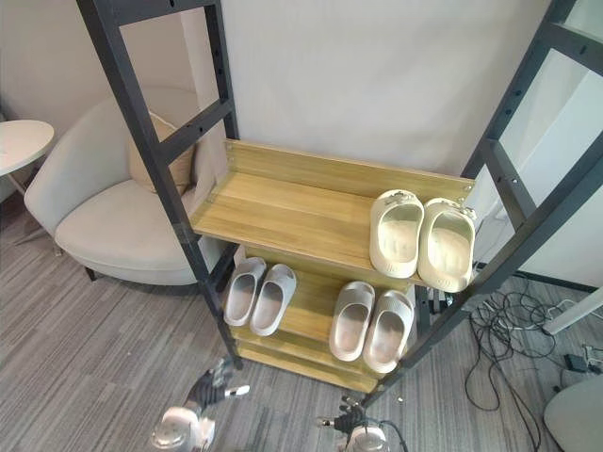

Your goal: Organize the slippers on the shoe rack

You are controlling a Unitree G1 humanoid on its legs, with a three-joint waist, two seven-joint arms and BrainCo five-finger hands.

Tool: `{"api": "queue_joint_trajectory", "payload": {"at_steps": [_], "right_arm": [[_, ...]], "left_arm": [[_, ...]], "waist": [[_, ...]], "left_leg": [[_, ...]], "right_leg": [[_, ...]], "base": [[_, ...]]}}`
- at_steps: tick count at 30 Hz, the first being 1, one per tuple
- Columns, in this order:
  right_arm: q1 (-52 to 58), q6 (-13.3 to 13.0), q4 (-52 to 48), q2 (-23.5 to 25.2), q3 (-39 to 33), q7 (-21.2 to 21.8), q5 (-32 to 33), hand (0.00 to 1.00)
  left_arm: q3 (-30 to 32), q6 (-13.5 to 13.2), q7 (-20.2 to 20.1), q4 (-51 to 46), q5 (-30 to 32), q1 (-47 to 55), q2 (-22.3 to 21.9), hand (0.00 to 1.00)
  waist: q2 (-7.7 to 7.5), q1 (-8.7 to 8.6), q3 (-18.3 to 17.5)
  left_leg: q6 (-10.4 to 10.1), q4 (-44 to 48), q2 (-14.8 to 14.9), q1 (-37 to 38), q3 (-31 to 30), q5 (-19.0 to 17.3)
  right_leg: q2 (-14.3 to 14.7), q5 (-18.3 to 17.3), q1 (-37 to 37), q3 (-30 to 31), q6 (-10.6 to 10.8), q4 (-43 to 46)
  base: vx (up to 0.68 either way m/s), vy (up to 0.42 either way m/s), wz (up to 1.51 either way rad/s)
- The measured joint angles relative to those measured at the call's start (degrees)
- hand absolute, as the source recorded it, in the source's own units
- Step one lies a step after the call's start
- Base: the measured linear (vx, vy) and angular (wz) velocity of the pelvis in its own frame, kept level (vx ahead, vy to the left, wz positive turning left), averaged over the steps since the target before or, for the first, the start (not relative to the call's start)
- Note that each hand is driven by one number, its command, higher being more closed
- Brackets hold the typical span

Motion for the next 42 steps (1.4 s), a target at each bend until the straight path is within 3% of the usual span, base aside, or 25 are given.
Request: {"api": "queue_joint_trajectory", "payload": {"at_steps": [7,8,10,11,12,14,15,18,20,22,25,26,27,29,31,33,34,35,36,37,40,42], "right_arm": [[0.27,-0.37,0.02,-0.01,0.04,-0.11,-1.27,0.00],[0.20,-0.37,0.03,0.08,0.06,-0.14,-1.60,0.00],[0.22,-0.38,0.00,0.29,-0.03,-0.29,-1.59,0.00],[0.18,-0.38,-0.02,0.30,-0.03,-0.43,-1.62,0.00],[-0.27,-0.54,-0.55,-0.16,-0.08,-0.51,-1.86,0.00],[-0.38,-1.49,-0.59,-0.91,-0.68,-0.45,-1.59,0.00],[-0.13,-1.85,-0.57,-1.11,-1.30,0.09,-1.45,0.00],[0.25,-3.22,-0.61,-2.32,-2.34,0.40,-0.06,0.00],[0.53,-3.10,-0.56,-2.75,-2.85,0.28,0.34,0.00],[-0.02,-3.00,-0.60,-4.10,-4.44,0.16,1.30,0.00],[-0.26,-2.74,-0.70,-4.05,-4.46,-0.03,1.29,0.00],[-1.01,-2.64,-0.69,-3.71,-4.66,-0.25,1.31,0.00],[-1.45,-2.65,-0.75,-2.44,-4.82,-0.62,1.31,0.00],[-2.54,-2.65,-0.86,-1.60,-5.85,-1.30,1.36,0.00],[-2.08,-2.60,-2.71,-2.06,-6.65,-1.55,1.47,0.00],[-2.08,-2.63,-3.44,-2.54,-6.78,-1.56,1.91,0.00],[-1.72,-2.66,-4.30,-2.24,-6.76,-1.55,2.50,0.00],[-2.69,-2.71,-4.38,-1.49,-6.73,-1.54,2.54,0.00],[-3.39,-2.71,-5.04,-1.79,-6.52,-1.46,2.55,0.00],[-3.33,-2.69,-5.31,-1.75,-6.79,-1.57,2.58,0.00],[-3.10,-2.61,-5.20,-0.97,-6.59,-1.30,2.55,0.00],[-3.46,-2.58,-5.08,-0.46,-6.22,-1.20,2.50,0.00]], "left_arm": [[1.75,0.53,3.69,5.23,2.64,-1.67,-0.72,0.00],[1.86,0.54,3.81,5.89,2.93,-2.14,-1.00,0.00],[2.35,0.55,3.92,6.18,3.23,-2.31,-0.73,0.00],[2.40,0.55,4.04,6.18,3.20,-2.35,-0.76,0.00],[2.53,0.76,4.69,6.41,3.07,-2.55,-0.90,0.00],[2.89,0.88,4.99,6.46,2.88,-3.38,-0.32,0.00],[2.92,0.95,5.05,6.09,2.77,-3.82,-0.29,0.00],[3.21,0.91,5.07,5.99,2.44,-4.54,-0.24,0.00],[3.35,1.01,5.07,5.90,2.40,-4.62,-0.02,0.00],[3.79,0.95,5.01,6.08,2.00,-4.74,-1.82,0.00],[3.86,0.92,5.18,6.08,1.47,-5.20,-2.36,0.00],[3.85,0.90,5.54,6.09,0.75,-6.32,-2.39,0.00],[3.71,0.90,5.66,6.14,0.73,-7.17,-2.43,0.00],[3.64,0.97,5.59,6.32,0.75,-8.52,-2.72,0.00],[3.29,0.95,5.61,6.18,0.79,-9.08,-3.21,0.00],[2.82,0.49,5.66,5.65,0.84,-9.25,-3.20,0.00],[2.59,0.57,5.65,5.68,0.90,-9.66,-2.81,0.00],[2.80,0.62,5.66,6.08,0.91,-10.28,-2.43,0.00],[2.76,1.09,5.59,7.44,0.96,-10.05,-2.57,0.00],[2.70,1.66,5.59,8.68,1.13,-9.95,-2.97,0.00],[1.87,1.64,5.59,8.57,1.86,-9.88,-2.71,0.00],[1.32,1.60,5.59,8.57,2.04,-9.87,-2.05,0.00]], "waist": [[0.40,0.07,0.19],[0.40,0.12,0.26],[-0.67,0.13,-0.07],[-0.67,0.10,0.09],[-0.88,0.01,0.61],[-0.66,-0.21,2.22],[-1.14,-0.17,2.73],[-1.53,-0.60,2.59],[-2.46,-0.90,2.07],[0.87,-0.49,3.34],[2.89,-0.49,3.42],[3.08,-0.20,3.95],[2.48,-0.44,4.47],[1.53,-0.98,6.02],[2.70,-1.22,6.79],[2.92,-1.37,6.84],[1.92,-1.70,6.52],[1.06,-1.60,6.96],[2.55,-1.60,7.40],[3.63,-2.03,7.57],[2.97,-1.66,7.48],[3.00,-1.56,7.42]], "left_leg": [[-0.06,0.00,0.30,0.88,0.96,-0.54],[0.03,0.01,0.23,0.72,0.97,-1.11],[0.69,0.02,-1.17,-0.19,0.29,-1.73],[0.98,0.02,-1.36,-0.34,-0.23,-2.01],[1.17,0.16,-1.71,-0.53,-1.92,-2.14],[1.50,2.71,-1.98,-1.20,-5.31,-2.33],[1.94,3.85,-2.13,-1.27,-7.90,-2.42],[1.21,6.84,-4.19,-6.69,-15.22,-3.03],[0.35,7.68,-6.54,-9.56,-19.00,-2.32],[-0.85,8.61,-5.48,-12.18,-22.47,-1.13],[-2.27,9.62,-4.48,-15.34,-26.94,-0.35],[-2.52,9.75,-3.38,-17.39,-25.49,0.54],[0.83,10.45,-1.92,-19.16,-17.98,-0.44],[4.43,20.74,2.39,-23.92,-1.26,-3.62],[4.12,27.71,4.76,-25.62,10.18,-5.44],[4.98,24.44,2.36,-25.38,11.11,-4.63],[5.61,19.93,0.47,-24.39,11.48,-4.06],[7.10,22.22,0.72,-24.72,15.66,-6.80],[7.56,31.66,4.97,-25.03,21.76,-12.25],[6.47,31.38,4.56,-24.18,21.53,-14.12],[7.49,24.35,0.10,-20.94,18.56,-11.32],[7.58,21.77,-1.17,-19.88,15.54,-11.22]], "right_leg": [[0.05,-0.87,-0.55,1.60,0.16,1.73],[-0.56,-3.03,-2.21,1.55,0.31,4.86],[-3.48,-7.96,-6.79,1.58,2.72,14.85],[-4.07,-8.27,-7.65,1.92,3.48,17.43],[-5.42,-8.54,-12.50,6.09,4.21,28.25],[-4.78,-6.57,-15.74,12.76,2.28,37.74],[-3.42,-8.45,-16.86,17.53,0.97,40.53],[1.72,-12.64,-16.24,30.30,1.00,30.93],[-0.13,-15.74,-14.87,30.38,0.72,24.56],[0.45,-14.90,-14.06,25.71,-0.12,21.60],[1.98,-13.67,-11.93,19.47,-1.50,18.06],[2.37,-12.99,-11.34,15.51,-2.39,16.58],[2.23,-12.62,-11.33,12.09,-2.97,15.83],[1.39,-12.54,-10.47,7.63,-3.11,15.53],[1.81,-12.98,-8.75,5.01,-2.67,16.30],[1.01,-13.87,-8.25,4.44,-3.14,15.99],[-0.38,-14.67,-7.80,3.81,-3.46,13.94],[-2.30,-14.50,-7.26,2.68,-1.09,12.41],[-1.30,-14.34,-5.99,1.18,-0.57,13.27],[-1.03,-14.37,-4.21,-0.05,-0.46,13.03],[-2.70,-11.67,-3.94,-0.38,-0.62,14.76],[-4.21,-10.96,-8.45,0.43,0.03,26.41]], "base": [[-0.03,-0.003,-0.12],[-0.05,0.001,0.01],[-0.03,0.007,0.13],[0.03,-0.007,0.38],[0.03,0.013,0.66],[0.02,0.020,0.95],[0.00,-0.023,1.10],[-0.03,-0.117,1.38],[0.01,-0.128,1.22],[0.00,-0.167,1.04],[0.03,-0.147,1.09],[0.04,-0.148,1.47],[0.04,-0.130,1.40],[0.04,-0.049,1.16],[0.10,0.014,1.18],[0.13,0.135,1.32],[0.11,0.198,1.08],[0.12,0.180,0.85],[0.21,0.172,0.90],[0.19,0.107,0.79],[0.14,0.167,0.66],[0.08,0.162,0.68]]}}
